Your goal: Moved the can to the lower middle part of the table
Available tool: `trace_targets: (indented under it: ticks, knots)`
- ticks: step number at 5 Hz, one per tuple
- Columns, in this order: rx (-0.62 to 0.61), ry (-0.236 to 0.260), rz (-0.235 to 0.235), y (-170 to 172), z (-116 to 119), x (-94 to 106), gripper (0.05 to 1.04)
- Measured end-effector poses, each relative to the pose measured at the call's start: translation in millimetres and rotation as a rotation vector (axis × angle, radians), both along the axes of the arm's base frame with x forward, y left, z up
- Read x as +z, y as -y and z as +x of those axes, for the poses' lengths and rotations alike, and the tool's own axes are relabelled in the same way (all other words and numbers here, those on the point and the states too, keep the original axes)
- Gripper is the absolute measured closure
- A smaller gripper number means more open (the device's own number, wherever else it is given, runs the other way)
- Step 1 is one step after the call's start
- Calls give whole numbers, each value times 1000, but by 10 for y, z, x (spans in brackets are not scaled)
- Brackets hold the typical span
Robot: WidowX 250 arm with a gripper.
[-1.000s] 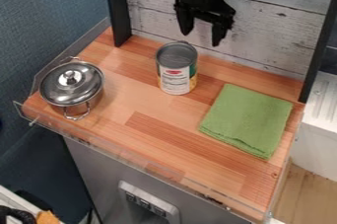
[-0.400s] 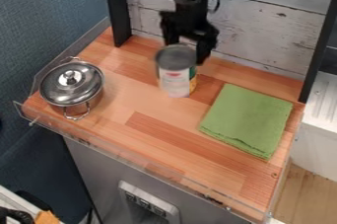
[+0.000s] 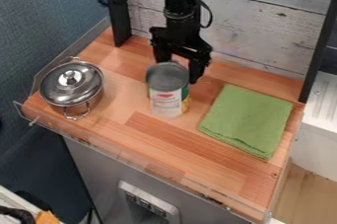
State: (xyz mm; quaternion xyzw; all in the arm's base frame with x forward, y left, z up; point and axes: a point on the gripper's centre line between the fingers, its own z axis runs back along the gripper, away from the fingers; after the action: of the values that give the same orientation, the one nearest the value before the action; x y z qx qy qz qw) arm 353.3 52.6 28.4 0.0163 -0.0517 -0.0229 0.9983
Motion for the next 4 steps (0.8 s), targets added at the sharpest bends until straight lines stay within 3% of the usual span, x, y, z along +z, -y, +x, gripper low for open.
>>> trace_targets:
  ticks: [2,4]
  knots:
    - [-34,-44,6,118,-240,-25,85]
    - [-45,-82,0,150,-322,-53,85]
